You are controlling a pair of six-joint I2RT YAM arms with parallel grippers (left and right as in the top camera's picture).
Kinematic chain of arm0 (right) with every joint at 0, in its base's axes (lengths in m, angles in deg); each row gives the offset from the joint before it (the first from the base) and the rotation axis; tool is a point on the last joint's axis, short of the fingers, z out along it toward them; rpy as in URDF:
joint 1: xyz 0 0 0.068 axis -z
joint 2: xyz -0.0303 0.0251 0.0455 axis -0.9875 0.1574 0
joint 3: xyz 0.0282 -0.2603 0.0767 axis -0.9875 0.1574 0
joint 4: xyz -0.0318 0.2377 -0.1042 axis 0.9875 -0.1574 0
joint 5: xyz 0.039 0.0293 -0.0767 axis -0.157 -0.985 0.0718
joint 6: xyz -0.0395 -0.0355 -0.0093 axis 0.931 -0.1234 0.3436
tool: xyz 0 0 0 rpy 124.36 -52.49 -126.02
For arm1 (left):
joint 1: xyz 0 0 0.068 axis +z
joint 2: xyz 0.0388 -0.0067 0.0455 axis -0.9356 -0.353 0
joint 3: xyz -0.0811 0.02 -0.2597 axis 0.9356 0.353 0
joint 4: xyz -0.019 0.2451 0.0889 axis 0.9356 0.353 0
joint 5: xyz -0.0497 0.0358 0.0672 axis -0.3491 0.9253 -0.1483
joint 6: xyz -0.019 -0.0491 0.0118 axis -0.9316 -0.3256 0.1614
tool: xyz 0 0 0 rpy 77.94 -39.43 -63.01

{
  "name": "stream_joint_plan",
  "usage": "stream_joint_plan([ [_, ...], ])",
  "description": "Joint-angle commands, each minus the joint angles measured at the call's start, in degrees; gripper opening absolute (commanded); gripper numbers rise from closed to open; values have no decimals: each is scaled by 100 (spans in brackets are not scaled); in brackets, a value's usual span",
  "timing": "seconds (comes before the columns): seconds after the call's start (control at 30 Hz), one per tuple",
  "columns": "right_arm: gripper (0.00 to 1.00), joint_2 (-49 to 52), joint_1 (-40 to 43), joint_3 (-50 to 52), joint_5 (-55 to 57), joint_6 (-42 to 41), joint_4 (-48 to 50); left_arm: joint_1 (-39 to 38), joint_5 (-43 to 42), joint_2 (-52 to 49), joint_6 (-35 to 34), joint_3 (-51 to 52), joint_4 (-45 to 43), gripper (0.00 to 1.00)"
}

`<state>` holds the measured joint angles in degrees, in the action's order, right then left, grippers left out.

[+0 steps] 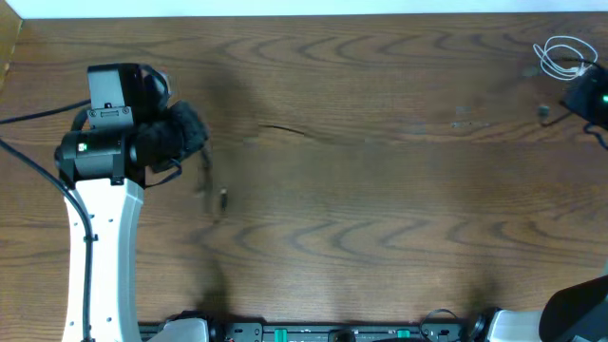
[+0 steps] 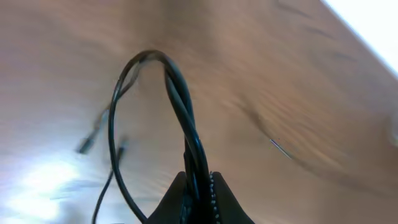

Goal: Untangle cables

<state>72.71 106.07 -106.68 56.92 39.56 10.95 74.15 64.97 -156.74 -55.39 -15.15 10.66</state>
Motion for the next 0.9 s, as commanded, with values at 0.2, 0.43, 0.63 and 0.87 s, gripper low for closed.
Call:
stream_joint_plan([
  [0.2,1,-153,118,-39,828,-214,234,26,1904,-280,-289,-50,122,7],
  [0.43,1,-153,166,-374,1355,-216,1327,24,1054,-483,4,-50,133,8],
  [0.63,1,-153,675,-1005,2566,-212,1307,-221,-199,-487,708,-50,-55,7],
  [0.87,1,264,1287,-1005,2544,-144,1095,-946,-1633,-487,1023,-50,-756,8],
])
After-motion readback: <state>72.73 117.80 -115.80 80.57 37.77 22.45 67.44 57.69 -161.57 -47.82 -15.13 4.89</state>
